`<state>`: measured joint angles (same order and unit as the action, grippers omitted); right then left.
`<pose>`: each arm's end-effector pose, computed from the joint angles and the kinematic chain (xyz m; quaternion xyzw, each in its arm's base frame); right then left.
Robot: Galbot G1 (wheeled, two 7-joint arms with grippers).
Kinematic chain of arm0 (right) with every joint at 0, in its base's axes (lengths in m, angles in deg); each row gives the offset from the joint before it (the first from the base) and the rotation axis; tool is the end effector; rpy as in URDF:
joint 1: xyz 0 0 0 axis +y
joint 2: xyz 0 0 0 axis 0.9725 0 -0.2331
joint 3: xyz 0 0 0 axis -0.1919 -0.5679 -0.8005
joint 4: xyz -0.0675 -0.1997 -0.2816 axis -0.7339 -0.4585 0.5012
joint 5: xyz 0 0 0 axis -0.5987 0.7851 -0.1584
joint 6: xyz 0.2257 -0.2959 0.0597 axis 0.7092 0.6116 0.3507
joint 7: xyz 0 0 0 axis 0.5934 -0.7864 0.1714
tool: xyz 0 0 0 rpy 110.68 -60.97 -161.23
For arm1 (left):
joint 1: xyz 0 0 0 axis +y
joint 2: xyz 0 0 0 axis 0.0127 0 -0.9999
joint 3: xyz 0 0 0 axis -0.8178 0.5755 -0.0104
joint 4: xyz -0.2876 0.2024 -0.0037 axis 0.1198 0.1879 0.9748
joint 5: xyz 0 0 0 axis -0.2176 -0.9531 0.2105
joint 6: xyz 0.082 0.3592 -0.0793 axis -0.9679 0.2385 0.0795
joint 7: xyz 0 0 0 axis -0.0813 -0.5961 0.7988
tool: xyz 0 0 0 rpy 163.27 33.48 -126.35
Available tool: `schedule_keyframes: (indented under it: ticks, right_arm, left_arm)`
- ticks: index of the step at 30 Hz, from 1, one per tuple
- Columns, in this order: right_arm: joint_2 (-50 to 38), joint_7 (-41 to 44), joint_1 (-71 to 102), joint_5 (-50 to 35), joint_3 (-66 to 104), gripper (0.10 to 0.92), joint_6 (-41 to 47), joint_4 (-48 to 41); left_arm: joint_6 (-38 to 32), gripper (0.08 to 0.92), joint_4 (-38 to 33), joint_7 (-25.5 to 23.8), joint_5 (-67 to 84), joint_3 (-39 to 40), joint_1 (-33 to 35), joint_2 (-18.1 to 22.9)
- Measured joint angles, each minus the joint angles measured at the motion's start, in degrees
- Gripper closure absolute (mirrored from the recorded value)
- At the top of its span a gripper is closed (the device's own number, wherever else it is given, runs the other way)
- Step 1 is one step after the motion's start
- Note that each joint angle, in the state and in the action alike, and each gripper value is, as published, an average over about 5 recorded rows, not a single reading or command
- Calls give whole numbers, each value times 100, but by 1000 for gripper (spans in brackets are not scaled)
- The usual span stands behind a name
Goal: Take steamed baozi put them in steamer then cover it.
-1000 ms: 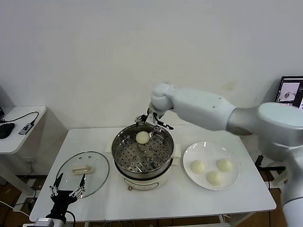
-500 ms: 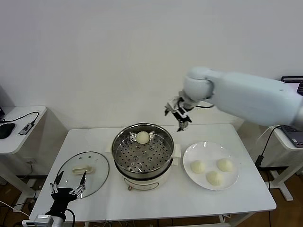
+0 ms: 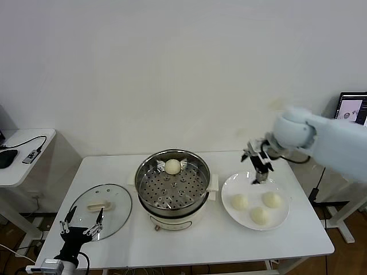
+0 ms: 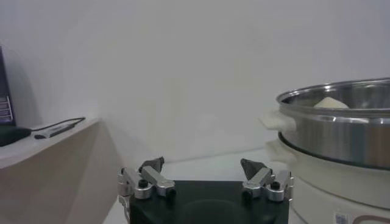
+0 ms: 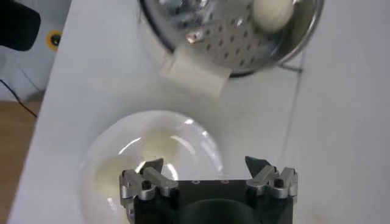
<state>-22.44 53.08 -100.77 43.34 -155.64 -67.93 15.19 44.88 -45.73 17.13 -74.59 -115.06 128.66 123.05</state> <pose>0.4870 -0.0745 -0.0852 0.5125 -0.5305 0.5833 0.3402 0.1685 0.1394 -0.3328 0.0105 -0.9942 -0.0849 0.0649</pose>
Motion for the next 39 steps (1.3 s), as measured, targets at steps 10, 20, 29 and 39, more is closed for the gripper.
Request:
schedule_keyframes:
  ticks: [10, 20, 29, 39]
  right_arm:
    - [57, -57, 1236, 551, 760, 203, -33, -343]
    - [536, -100, 2097, 995, 1269, 203, -170, -960]
    - [970, -167, 2452, 1309, 1514, 203, -290, -1483]
    - [1288, -143, 2696, 1497, 1641, 203, -322, -1900]
  left_arm:
    - [2, 177, 5, -2, -54, -72, 77, 79]
    - [-19, 177, 62, -16, -58, -144, 93, 52]
    - [-52, 177, 125, -17, -57, -159, 36, 44]
    - [-77, 177, 178, -16, -58, -168, 22, 43]
